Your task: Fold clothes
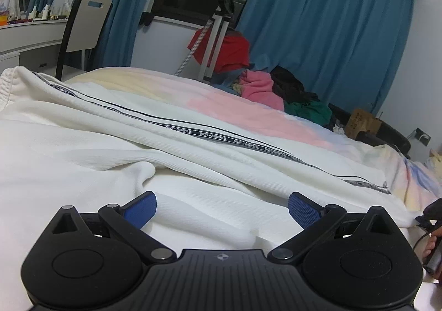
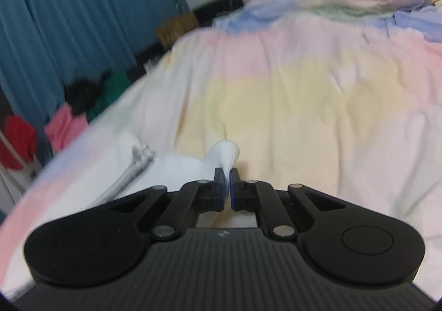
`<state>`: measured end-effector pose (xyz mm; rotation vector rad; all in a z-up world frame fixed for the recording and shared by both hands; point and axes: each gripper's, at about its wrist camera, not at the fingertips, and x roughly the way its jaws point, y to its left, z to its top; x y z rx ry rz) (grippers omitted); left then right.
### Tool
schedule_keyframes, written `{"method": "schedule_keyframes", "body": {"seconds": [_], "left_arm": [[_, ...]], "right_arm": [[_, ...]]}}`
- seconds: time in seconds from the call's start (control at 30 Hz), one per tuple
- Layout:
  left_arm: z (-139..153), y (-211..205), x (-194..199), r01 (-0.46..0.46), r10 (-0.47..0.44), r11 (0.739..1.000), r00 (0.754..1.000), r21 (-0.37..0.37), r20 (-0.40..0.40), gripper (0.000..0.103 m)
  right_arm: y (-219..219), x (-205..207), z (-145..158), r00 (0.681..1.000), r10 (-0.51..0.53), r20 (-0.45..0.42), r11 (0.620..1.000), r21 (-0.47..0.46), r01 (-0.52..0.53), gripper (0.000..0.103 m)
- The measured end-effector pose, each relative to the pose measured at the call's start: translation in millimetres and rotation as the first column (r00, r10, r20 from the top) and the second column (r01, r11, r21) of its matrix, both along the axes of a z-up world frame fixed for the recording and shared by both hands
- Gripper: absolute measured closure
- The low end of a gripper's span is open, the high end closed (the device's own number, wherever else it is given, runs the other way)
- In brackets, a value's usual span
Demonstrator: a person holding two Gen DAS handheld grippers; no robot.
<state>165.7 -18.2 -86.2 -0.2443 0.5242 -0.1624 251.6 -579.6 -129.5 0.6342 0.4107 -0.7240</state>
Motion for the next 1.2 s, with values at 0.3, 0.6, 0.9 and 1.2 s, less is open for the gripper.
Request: {"method": "schedule_keyframes", "body": {"seconds": [0.3, 0.6, 0.9, 1.2], "left_arm": [[1.0, -9.1, -2.8, 0.044, -0.043, 0.999, 0.999, 0.019, -0.017, 0.001], [-3.7, -4.9, 4.3, 0.033, -0.028, 0.998, 0.996, 0.058, -0.080, 0.001], [-4.6, -3.9, 7.5, 0.015, -0.013, 1.000, 0.995, 0.016, -0.099, 0.001], [-4.5, -7.5, 5.6, 0.021, -0.018, 0.999, 0.995, 0.034, -0.096, 0.001]], "right_arm": [[57.9, -6.9, 35.7, 0.982, 0.119, -0.149, 0.992, -0.025, -0.124, 0.059], [171.0, 27.3, 53.3, 0.839, 0.472, -0.272, 0.879, 0.077, -0.470, 0.060], [228.8, 40.3, 36.0, 0.769, 0.542, -0.340, 0.835, 0.112, -0.539, 0.042], [271.6, 61.0, 16.7, 0.692, 0.556, -0.461, 0.779, -0.002, -0.627, 0.026]]}}
